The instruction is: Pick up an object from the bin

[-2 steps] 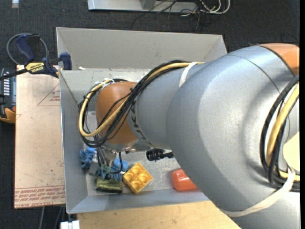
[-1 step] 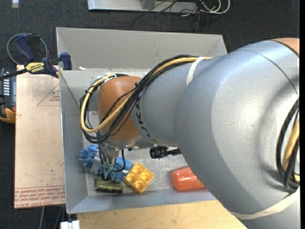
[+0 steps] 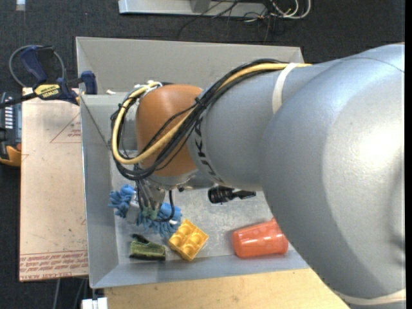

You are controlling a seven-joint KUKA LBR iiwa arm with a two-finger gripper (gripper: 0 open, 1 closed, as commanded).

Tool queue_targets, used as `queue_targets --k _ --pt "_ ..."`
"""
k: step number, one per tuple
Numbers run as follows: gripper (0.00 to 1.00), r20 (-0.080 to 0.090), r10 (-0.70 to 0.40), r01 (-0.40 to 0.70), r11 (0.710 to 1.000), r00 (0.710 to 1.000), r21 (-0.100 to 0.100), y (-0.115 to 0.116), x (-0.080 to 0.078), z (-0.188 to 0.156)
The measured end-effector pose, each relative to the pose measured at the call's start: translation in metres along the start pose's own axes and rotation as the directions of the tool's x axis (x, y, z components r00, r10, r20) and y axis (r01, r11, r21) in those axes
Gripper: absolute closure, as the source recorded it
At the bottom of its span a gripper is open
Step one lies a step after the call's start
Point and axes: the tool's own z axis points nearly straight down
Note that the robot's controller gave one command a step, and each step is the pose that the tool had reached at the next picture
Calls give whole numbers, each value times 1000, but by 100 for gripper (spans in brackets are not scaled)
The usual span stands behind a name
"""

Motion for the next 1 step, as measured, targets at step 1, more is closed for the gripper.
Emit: queue_targets --k 1 --pt "100 2 -2 2 1000 1000 -3 1 0 -30"
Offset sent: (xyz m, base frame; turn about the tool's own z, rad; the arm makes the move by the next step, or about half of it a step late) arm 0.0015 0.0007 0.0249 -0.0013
